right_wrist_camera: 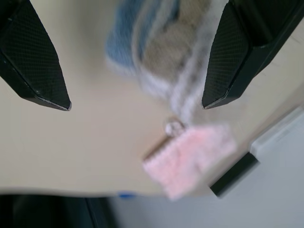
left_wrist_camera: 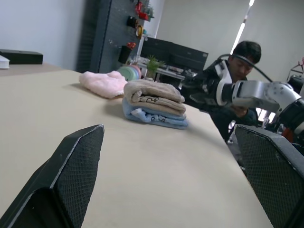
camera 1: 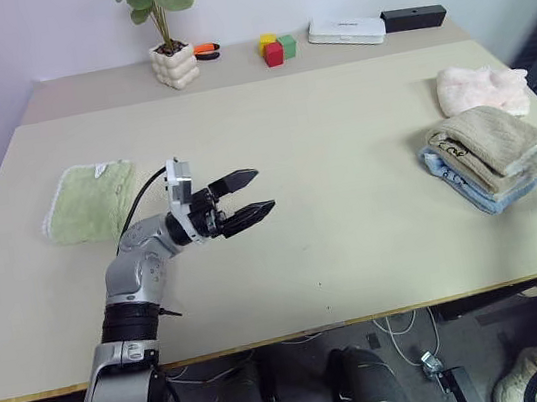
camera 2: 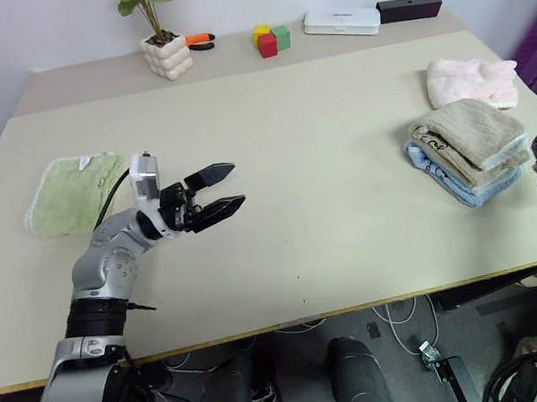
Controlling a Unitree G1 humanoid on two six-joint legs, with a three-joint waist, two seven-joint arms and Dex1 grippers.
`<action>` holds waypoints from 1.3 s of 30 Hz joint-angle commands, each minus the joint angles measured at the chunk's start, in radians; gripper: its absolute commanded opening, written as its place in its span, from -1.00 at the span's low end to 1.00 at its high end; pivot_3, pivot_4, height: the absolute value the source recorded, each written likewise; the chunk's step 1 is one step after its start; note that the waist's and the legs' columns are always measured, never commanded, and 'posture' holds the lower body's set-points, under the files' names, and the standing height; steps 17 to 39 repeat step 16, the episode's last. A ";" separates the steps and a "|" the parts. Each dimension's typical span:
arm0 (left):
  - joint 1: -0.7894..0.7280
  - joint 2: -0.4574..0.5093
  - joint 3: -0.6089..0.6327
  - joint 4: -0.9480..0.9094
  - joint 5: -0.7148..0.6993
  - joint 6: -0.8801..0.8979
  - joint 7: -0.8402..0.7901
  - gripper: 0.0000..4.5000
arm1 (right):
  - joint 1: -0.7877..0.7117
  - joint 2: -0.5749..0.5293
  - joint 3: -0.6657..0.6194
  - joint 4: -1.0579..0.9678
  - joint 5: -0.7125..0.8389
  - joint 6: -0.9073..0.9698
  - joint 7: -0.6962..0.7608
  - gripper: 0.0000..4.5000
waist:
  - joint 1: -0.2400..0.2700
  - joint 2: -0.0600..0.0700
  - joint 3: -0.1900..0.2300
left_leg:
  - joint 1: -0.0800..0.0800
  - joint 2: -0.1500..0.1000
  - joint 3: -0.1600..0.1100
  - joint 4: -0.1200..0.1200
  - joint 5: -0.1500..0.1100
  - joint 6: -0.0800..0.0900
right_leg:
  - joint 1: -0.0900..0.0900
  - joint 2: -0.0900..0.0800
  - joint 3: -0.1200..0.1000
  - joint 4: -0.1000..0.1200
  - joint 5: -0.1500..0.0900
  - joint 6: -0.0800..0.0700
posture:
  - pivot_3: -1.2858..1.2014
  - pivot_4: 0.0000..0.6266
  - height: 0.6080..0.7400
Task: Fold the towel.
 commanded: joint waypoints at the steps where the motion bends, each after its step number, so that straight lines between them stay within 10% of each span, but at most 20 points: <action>1: -0.040 0.003 0.008 0.031 0.032 -0.063 0.006 1.00 | -0.002 -0.074 0.090 -0.177 -0.036 -0.053 0.192 0.98 | -0.002 0.000 0.000 | 0.000 0.000 0.000 0.000 0.000 0.000 | 0.000 0.000 0.000 0.000 0.000 0.000 | 0.03 -0.52 1.00; 13: 0.004 0.061 0.048 0.013 0.049 -0.120 0.026 1.00 | 0.113 -0.210 0.495 -0.475 -0.182 -0.165 0.832 0.98 | 0.002 -0.001 0.000 | 0.000 0.001 -0.001 0.001 -0.001 0.002 | 0.001 -0.001 0.000 -0.001 0.000 0.000 | 0.03 -0.52 1.00; 39: 0.068 0.083 0.062 -0.064 0.040 -0.103 0.057 1.00 | 0.069 -0.197 0.560 -0.444 -0.209 -0.171 0.876 0.98 | 0.002 -0.001 0.000 | 0.000 0.001 -0.001 0.001 -0.001 0.002 | 0.001 -0.001 0.000 -0.001 0.000 0.000 | 0.03 -0.52 1.00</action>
